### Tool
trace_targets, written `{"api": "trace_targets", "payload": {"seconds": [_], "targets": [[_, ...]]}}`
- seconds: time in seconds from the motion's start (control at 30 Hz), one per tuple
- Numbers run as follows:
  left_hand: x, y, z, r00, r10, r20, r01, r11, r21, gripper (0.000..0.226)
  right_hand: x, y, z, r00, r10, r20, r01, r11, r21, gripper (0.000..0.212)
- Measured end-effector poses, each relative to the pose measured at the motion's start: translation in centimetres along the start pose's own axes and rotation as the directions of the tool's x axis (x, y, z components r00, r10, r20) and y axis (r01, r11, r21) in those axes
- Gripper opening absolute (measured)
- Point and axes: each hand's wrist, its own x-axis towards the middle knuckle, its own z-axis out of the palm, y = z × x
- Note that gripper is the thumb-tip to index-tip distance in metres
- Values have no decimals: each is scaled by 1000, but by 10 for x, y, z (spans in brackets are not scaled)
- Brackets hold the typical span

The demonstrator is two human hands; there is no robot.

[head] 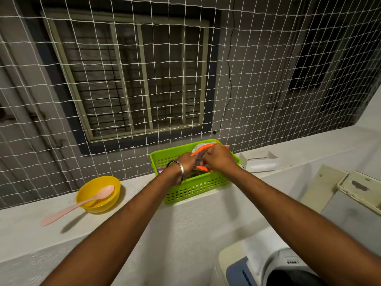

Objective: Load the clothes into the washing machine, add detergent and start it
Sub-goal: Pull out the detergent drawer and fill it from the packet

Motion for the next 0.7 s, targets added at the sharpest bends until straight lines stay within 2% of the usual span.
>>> {"api": "trace_targets", "payload": {"seconds": [0.13, 0.27, 0.37, 0.5, 0.63, 0.7], "targets": [[4, -1, 2, 999, 31, 36, -31, 1000, -2, 31, -11, -4, -10, 998, 39, 58, -54, 957, 285, 11], [10, 1, 1, 1000, 1, -23, 1, 996, 89, 41, -16, -7, -22, 975, 165, 151, -221, 820, 527, 16], [14, 0, 1, 999, -35, -30, 39, 991, 131, 42, -16, 1, -29, 966, 181, 186, -257, 765, 591, 15], [20, -5, -1, 999, -53, -12, 53, 996, 65, 42, -23, 18, -39, 963, 185, 194, -268, 689, 673, 11], [22, -4, 3, 998, -34, -61, 38, 997, 67, 26, -28, 33, -54, 958, 222, 180, -278, 577, 768, 12], [23, -6, 4, 996, -24, -80, 30, 997, 71, 36, -30, 41, -62, 952, 244, 186, -292, 531, 796, 17]]}}
